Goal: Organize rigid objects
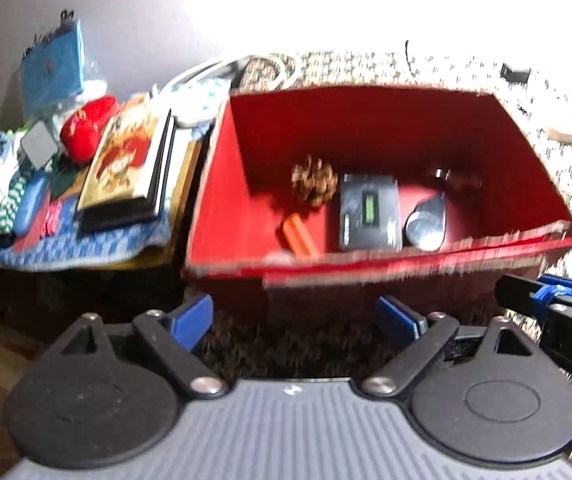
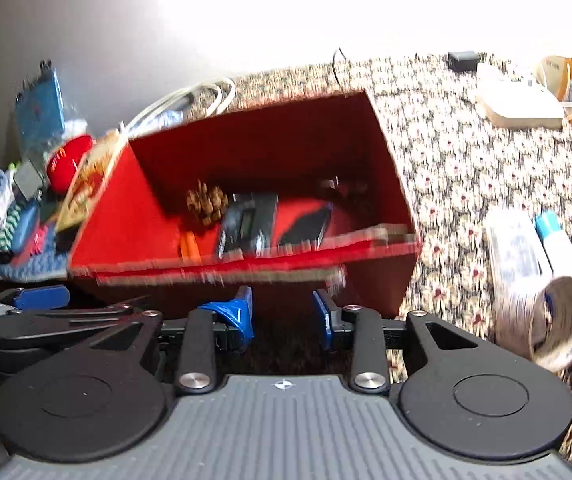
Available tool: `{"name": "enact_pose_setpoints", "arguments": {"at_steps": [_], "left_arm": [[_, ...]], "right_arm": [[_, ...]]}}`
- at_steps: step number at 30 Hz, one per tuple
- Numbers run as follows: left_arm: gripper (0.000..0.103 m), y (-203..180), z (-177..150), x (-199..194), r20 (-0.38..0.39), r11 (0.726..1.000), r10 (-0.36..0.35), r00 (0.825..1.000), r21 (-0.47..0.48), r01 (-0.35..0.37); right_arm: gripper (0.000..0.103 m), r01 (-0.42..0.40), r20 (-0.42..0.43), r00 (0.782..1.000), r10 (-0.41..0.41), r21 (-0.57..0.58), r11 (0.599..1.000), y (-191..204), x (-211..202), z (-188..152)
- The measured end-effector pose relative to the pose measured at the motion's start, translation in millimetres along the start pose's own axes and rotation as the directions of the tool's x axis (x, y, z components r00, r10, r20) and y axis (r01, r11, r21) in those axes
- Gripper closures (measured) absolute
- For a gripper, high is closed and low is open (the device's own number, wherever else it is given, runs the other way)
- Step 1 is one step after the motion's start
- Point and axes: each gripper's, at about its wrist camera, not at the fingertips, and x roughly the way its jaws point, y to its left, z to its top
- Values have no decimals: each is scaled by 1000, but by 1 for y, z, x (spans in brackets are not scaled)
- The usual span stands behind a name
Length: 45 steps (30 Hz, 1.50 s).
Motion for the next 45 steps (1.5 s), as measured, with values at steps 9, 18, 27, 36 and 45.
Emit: {"name": "enact_pose_setpoints", "arguments": {"at_steps": [9, 18, 27, 36, 45], "left_arm": [[11, 4, 37, 3, 56, 1000, 20, 998, -10, -19], [11, 1, 63, 26, 70, 999, 44, 997, 5, -44], [11, -10, 71, 71, 26, 998, 53, 998, 26, -54], [11, -19, 79, 100, 30, 996, 75, 997, 38, -76], [11, -18, 82, 111, 10, 998, 53, 999, 18, -53]], "right_arm": [[87, 15, 81, 997, -15, 10, 1000, 0, 2, 38], [87, 58, 76, 995, -57, -10, 998, -2, 41, 58], [86, 73, 43, 997, -71, -42, 996, -8, 83, 64], [87, 87, 63, 995, -81, -107, 990, -11, 111, 68], [87, 83, 34, 996, -79, -138, 987, -10, 121, 69]]}}
